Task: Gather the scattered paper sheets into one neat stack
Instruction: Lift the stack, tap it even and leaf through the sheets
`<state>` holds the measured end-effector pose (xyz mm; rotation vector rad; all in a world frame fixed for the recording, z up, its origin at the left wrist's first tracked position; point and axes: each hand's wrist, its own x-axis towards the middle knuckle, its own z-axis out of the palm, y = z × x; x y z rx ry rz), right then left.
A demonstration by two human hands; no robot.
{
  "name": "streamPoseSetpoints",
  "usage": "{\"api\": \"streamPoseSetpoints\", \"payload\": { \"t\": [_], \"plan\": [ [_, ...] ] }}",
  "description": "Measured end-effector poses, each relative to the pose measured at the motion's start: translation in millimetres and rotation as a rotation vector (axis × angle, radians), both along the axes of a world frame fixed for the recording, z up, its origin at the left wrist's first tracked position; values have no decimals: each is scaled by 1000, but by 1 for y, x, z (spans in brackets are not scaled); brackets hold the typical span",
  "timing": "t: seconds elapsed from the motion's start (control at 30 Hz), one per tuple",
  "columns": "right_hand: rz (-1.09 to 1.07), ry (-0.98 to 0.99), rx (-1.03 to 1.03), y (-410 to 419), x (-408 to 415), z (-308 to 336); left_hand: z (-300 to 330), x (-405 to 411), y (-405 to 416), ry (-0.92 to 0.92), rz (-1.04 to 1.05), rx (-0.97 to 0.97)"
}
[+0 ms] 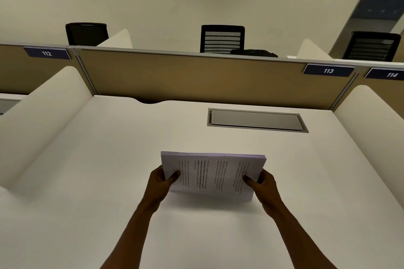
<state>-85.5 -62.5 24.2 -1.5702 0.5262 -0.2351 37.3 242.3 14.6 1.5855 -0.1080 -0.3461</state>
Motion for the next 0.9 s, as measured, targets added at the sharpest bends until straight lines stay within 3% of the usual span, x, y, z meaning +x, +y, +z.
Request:
{"api": "streamPoseSetpoints", "payload": {
  "t": [0.4,0.7,0.83,0.9],
  "plan": [
    [-17,2,-74,6,-1,-5,-6,-14,2,17,-5,140],
    [197,27,-432,-11,17,44,7,-10,16,140,-56,193],
    [302,75,-259,-23,29,70,17,-11,24,306,-127,57],
    [327,79,-125,-29,32,79,21,-15,27,303,-102,85]
  ]
}}
